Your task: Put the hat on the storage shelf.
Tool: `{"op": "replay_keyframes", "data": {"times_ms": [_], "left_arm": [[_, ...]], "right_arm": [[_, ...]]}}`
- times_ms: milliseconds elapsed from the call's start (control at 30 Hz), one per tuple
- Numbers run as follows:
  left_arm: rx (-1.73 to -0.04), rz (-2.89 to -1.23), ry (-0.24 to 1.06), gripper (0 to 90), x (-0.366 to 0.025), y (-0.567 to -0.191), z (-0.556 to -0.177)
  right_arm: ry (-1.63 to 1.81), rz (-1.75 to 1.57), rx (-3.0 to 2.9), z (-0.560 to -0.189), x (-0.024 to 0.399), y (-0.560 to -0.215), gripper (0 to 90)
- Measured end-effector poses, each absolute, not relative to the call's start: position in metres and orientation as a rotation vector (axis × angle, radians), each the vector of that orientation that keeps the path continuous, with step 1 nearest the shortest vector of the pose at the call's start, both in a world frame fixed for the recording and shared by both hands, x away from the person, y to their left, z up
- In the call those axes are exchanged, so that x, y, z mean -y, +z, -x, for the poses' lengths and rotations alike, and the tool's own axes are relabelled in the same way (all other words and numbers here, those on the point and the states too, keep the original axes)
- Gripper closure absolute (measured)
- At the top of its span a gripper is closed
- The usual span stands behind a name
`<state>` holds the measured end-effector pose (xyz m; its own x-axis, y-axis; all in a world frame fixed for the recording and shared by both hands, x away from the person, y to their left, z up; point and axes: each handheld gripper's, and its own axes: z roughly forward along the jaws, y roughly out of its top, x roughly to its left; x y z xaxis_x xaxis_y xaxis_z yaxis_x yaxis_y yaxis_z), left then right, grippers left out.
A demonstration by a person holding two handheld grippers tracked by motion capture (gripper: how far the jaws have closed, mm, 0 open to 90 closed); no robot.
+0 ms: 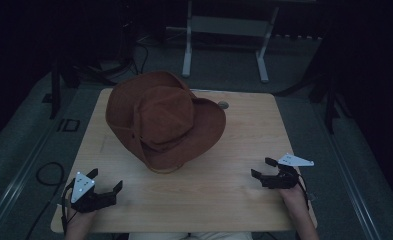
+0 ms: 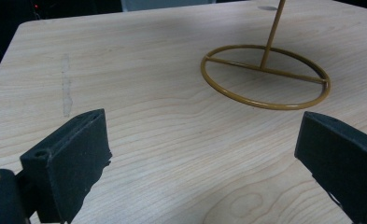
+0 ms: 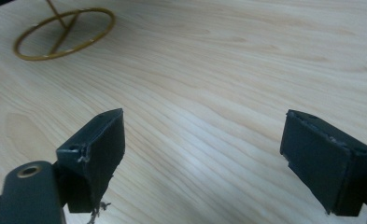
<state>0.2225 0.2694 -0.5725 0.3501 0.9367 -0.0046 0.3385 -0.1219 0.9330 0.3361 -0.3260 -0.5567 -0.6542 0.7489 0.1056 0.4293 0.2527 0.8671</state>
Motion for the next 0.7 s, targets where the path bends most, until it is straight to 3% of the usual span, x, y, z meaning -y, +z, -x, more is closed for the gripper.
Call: {"op": "replay_keyframes", "data": {"times_ms": [700], "left_arm": [[-1.195, -1.651, 0.805, 3.7, -0.270, -0.574, -0.222]], "right_arm": [[1.222, -1.280, -1.949, -0.332, 0.348, -0.566, 13.9]]}}
